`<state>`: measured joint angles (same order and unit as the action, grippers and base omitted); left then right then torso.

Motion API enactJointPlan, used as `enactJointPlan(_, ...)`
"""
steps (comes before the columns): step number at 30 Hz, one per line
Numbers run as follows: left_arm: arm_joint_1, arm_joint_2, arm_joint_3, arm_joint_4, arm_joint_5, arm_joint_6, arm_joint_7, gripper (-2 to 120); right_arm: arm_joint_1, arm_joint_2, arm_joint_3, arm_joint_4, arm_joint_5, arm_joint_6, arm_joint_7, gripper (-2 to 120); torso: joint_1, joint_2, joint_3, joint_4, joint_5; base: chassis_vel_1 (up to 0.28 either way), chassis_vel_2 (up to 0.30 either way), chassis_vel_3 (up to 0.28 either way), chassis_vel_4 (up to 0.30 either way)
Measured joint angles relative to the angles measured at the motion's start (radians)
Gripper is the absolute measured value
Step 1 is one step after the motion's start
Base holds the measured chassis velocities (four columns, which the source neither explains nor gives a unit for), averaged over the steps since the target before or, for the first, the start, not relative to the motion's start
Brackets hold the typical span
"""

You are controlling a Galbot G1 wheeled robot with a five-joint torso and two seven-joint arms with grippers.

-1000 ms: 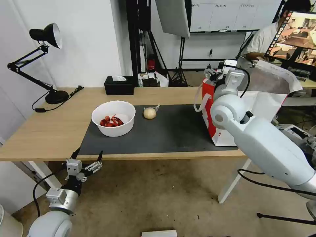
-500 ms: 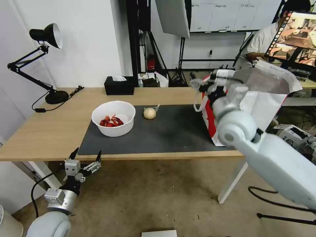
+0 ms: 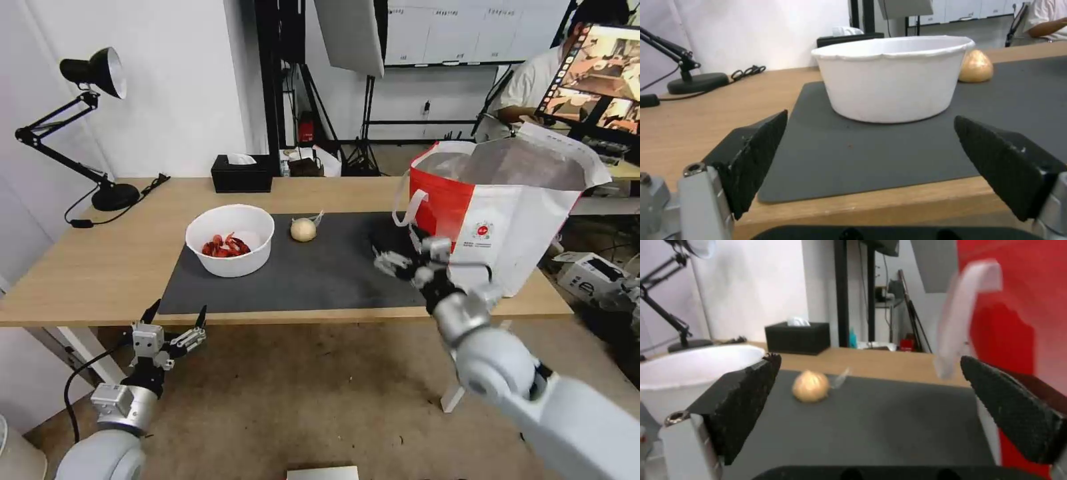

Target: Pick up the trash from the table and place it into the takeout bag.

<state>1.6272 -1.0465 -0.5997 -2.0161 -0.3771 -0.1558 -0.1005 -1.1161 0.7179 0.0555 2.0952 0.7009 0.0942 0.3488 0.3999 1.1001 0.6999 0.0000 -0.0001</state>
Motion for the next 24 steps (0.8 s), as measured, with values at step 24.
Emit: enactJointPlan(24,0.024,-0.024,0.003,-0.002,0.016,-0.006,0.005,100,-0.303,0.096,0.100,-0.064,-0.169,0.087,-0.010,100,0.000,0.000,0.000,0.0000,0.0000,0.000,0.000,0.000,0.000)
